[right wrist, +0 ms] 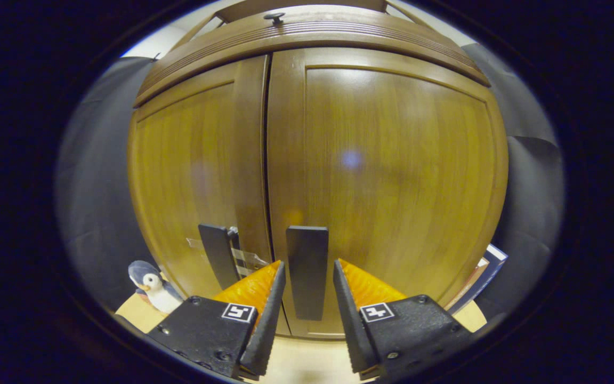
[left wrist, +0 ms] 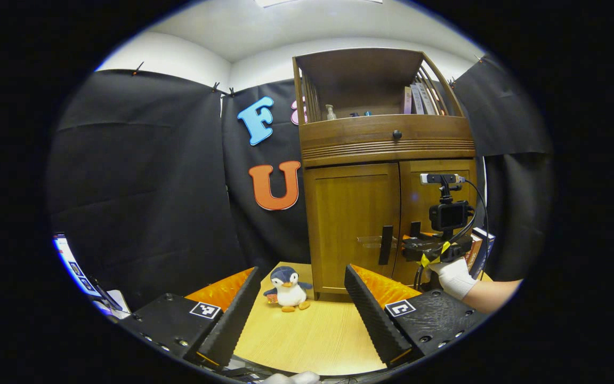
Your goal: Open the right door of the double-door shoe cabinet with the right hand, and open the left door with the left hand.
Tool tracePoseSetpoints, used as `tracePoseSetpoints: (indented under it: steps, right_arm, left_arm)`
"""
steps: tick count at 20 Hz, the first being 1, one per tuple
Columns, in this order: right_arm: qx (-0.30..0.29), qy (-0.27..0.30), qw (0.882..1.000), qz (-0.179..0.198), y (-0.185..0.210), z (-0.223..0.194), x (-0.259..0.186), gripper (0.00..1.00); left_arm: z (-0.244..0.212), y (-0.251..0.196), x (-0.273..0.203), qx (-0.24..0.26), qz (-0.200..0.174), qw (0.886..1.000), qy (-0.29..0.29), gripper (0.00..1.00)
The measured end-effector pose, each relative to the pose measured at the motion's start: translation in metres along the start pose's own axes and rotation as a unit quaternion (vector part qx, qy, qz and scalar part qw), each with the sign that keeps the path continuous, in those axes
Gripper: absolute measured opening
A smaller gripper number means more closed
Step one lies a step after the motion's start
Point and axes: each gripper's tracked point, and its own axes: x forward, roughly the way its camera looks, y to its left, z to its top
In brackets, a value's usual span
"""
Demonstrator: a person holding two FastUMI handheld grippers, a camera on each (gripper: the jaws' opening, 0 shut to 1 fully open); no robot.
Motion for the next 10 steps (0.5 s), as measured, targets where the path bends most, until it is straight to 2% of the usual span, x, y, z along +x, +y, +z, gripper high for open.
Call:
tracePoseSetpoints:
  steps: [4,10]
  right_arm:
    - [0.005,0.004,1.0,0.001,0.0018,-0.0021,0.0034,0.4]
    - [0.003,0.01,1.0,-0.001,0.0022,-0.004,0.004,0.35]
  left_arm:
    - [-0.0007,-0.0006,-0.0002,-0.002,0.001,1.0,0.003,0.96]
    - [-0.0005,-0.0018,0.0005,-0.004,-0.003,1.0,-0.001,0.96]
